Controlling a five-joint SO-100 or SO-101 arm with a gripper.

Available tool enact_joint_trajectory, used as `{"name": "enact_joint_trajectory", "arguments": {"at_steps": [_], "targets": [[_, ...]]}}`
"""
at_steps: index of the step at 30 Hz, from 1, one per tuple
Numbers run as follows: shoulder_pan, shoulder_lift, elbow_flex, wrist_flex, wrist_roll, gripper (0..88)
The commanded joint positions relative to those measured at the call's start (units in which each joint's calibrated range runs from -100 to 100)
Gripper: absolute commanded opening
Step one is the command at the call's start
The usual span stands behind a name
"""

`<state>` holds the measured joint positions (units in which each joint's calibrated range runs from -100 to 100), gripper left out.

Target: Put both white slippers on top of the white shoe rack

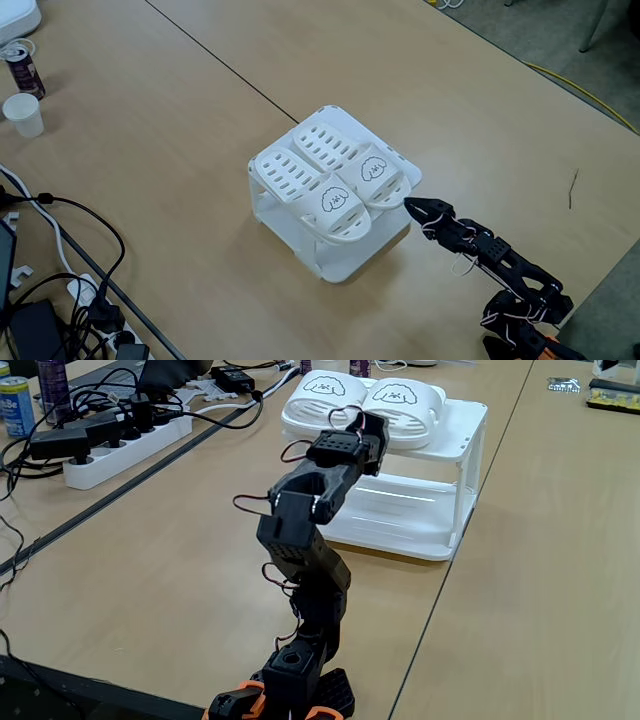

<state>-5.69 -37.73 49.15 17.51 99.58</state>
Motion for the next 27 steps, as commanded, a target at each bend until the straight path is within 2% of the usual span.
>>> {"name": "enact_joint_trajectory", "arguments": {"at_steps": [1,19,27], "targets": [[-0.23,1.59,-7.24,-0.51,0.42,0.7],[-0.23,4.45,-9.05,-0.60,0.42,0.7],[-2.37,-0.68,-8.78,-0.25,0.42,0.7]]}}
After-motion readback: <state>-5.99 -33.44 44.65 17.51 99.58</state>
